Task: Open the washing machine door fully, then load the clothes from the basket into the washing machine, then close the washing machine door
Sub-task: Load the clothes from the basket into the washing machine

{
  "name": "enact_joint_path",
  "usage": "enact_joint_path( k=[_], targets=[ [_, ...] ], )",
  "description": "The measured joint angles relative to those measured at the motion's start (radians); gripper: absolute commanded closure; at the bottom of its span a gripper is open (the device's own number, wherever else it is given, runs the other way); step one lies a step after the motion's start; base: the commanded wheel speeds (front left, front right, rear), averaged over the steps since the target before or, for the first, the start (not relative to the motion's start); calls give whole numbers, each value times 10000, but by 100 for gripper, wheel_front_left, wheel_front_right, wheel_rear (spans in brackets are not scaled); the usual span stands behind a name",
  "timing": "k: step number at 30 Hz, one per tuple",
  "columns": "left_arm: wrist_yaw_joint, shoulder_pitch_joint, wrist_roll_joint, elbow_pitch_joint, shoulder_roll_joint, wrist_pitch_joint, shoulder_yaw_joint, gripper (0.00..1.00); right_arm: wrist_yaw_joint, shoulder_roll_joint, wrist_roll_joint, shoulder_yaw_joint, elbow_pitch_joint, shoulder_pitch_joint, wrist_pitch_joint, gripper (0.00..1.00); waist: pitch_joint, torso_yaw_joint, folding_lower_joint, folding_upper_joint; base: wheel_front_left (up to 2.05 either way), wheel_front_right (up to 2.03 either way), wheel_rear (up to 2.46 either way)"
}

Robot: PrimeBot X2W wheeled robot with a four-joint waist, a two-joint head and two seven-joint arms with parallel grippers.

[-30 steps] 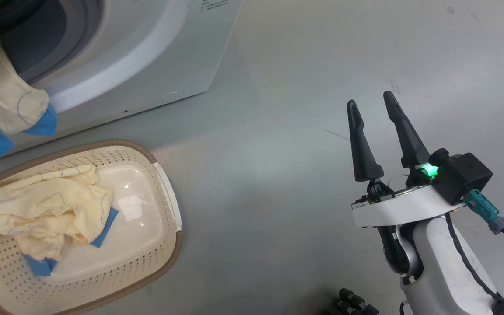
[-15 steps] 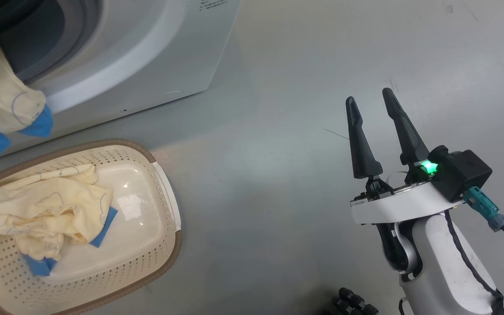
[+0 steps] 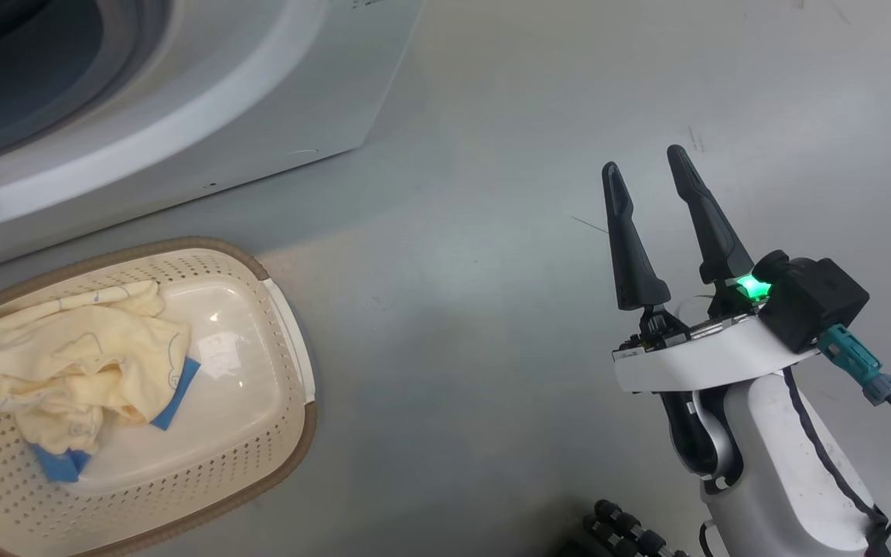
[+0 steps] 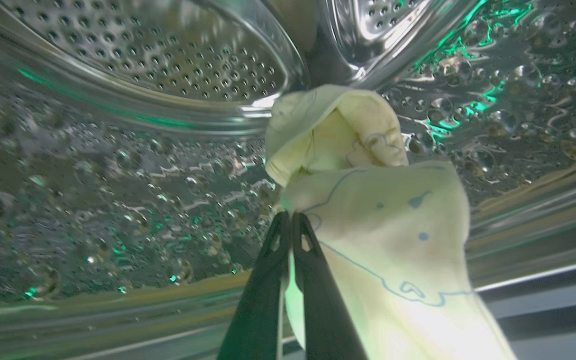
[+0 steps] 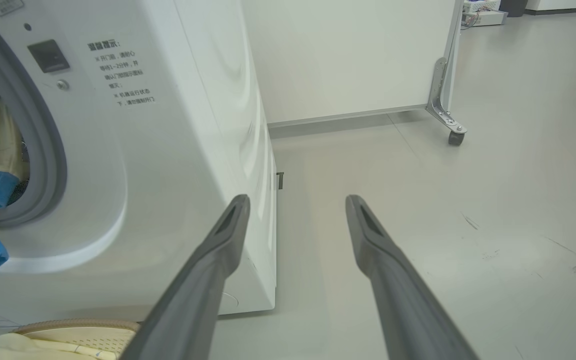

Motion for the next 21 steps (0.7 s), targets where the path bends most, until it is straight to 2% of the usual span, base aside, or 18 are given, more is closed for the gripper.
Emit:
enact_joint_path(
  k=[7,10,12,16,21],
  targets=[
    [157,-530,965,-420,520,-1384,-165,100,8,2,178,132,-98,-144,0,0,302,-182,0,0,0,0,0],
    [529,-955,1593,-671,947,-2324,-127,100,25,0,334,284,-146,-153,0,0,537,-329,0,0,0,0,0],
    [625,-1182,1814,-713,1147,-2782,-86,100,38,4,410,376,-165,-199,0,0,664,-419,0,0,0,0,0],
    [859,-1477,2040,-842,1197,-3647,-46,100,36,4,435,405,-215,-358,0,0,926,-603,0,0,0,0,0],
    [903,-1531,1983,-533,1051,-4299,-63,100,36,8,502,387,-268,-389,0,0,1245,-782,0,0,0,0,0]
  ],
)
